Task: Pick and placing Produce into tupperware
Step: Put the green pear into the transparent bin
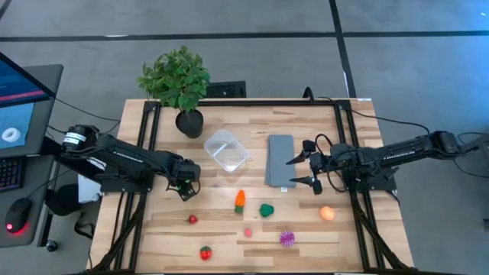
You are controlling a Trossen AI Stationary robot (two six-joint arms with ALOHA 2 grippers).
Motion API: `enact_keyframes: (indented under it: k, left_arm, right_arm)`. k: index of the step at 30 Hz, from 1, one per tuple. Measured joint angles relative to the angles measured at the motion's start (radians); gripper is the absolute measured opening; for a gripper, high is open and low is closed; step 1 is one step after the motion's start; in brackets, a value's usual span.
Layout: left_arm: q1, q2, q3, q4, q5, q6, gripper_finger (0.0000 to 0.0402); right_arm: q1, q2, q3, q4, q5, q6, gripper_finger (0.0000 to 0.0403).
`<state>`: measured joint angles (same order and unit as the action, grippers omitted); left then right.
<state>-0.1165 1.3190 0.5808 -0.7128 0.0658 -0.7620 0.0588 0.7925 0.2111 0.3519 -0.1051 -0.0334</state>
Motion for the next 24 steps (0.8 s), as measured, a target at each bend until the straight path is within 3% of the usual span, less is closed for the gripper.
enact_keyframes:
  k: [11,24]
  left_arm:
    - [0.000,0.001,0.067,-0.015,-0.009,0.065,0.0217]
    - [0.001,0.001,0.311,-0.092,-0.190,0.244,0.0218]
  right_arm:
    - [0.000,0.000,0.000,0.000,0.000,0.000,0.0317]
    - [0.000,0.000,0.000,-0.008,0.000,0.007,0.0317]
